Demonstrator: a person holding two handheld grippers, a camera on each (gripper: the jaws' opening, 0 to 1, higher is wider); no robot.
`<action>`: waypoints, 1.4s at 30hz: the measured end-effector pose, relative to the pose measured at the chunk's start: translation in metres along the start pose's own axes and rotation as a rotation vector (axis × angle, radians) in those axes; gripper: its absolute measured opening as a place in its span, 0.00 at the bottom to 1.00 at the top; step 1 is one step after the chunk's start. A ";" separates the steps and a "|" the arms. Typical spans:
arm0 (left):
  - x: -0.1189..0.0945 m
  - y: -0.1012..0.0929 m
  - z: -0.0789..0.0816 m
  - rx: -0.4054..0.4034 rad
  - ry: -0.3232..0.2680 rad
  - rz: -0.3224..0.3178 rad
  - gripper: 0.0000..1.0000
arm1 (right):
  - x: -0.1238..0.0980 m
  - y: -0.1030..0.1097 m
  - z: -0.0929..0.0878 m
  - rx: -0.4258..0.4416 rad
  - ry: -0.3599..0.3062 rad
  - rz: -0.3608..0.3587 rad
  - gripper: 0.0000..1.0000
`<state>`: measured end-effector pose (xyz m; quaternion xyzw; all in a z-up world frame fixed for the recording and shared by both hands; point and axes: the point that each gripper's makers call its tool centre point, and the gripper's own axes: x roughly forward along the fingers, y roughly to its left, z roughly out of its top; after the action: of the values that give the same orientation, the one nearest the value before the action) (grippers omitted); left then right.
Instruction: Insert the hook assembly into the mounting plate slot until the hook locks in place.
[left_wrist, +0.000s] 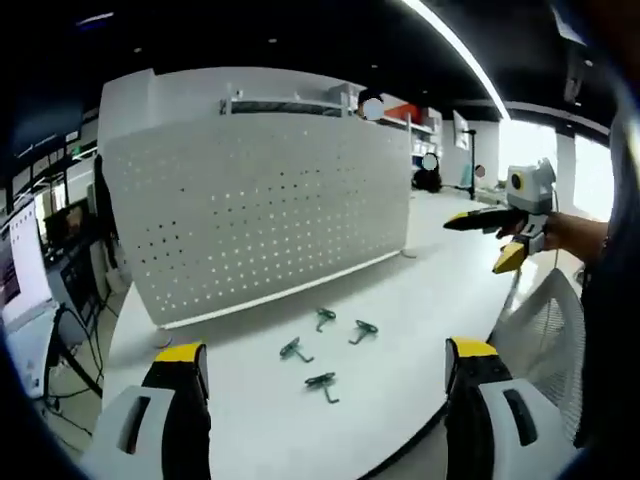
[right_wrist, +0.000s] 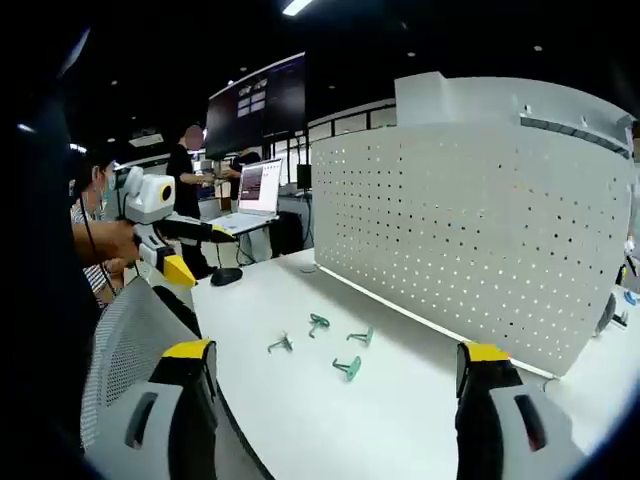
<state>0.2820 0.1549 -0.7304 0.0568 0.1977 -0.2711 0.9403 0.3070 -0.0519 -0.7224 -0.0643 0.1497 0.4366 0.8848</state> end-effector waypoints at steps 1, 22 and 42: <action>0.000 -0.001 0.000 0.002 0.000 -0.004 0.97 | -0.001 0.001 0.001 -0.001 -0.002 -0.001 0.98; 0.008 0.006 0.006 0.031 -0.029 -0.051 0.95 | -0.006 0.007 0.006 -0.017 0.000 -0.051 0.98; 0.033 0.001 0.003 0.061 0.013 -0.115 0.87 | -0.001 -0.001 0.002 -0.005 0.013 -0.051 0.97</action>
<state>0.3088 0.1388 -0.7407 0.0756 0.1987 -0.3304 0.9196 0.3077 -0.0522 -0.7203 -0.0734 0.1527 0.4139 0.8944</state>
